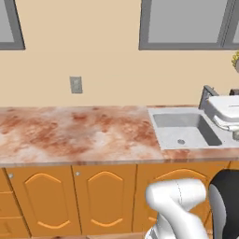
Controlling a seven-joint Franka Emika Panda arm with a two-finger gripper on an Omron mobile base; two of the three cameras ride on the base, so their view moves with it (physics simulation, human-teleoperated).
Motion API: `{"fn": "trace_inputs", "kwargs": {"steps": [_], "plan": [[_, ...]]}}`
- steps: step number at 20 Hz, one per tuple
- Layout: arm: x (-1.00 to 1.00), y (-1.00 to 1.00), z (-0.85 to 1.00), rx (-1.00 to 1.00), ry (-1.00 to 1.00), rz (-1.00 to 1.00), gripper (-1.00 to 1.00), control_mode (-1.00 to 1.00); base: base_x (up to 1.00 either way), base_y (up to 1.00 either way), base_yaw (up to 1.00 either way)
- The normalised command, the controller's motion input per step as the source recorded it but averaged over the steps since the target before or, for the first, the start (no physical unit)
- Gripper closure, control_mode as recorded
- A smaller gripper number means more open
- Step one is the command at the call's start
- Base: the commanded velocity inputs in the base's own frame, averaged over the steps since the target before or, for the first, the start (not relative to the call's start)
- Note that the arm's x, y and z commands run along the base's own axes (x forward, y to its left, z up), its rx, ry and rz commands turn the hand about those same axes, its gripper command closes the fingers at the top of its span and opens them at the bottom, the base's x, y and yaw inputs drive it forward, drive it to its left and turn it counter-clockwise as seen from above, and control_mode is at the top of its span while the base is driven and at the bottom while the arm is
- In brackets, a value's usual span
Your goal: Grab the spray bottle from the cabinet, then place it next to the cutting board for sanitizing. Then grab the dish brush from the countertop next to the sink and place it next to the cutting board.
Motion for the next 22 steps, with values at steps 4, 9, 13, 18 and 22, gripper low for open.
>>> {"fn": "trace_inputs", "kwargs": {"steps": [4,9,13,18,22], "plan": [[0.0,0.0,0.0,0.0,0.0,0.0,1.0,1.0,-0.83,-0.69,-0.3],[0.0,0.0,0.0,0.0,0.0,0.0,1.0,1.0,-0.41,-0.56,-0.62],[0.0,0.0,0.0,0.0,0.0,0.0,1.0,1.0,0.0,-0.16,-0.92],[0.0,0.0,0.0,0.0,0.0,0.0,1.0,1.0,0.0,-0.01,-0.99],[0.0,0.0,0.0,0.0,0.0,0.0,1.0,1.0,0.0,0.0,-1.0]]}}
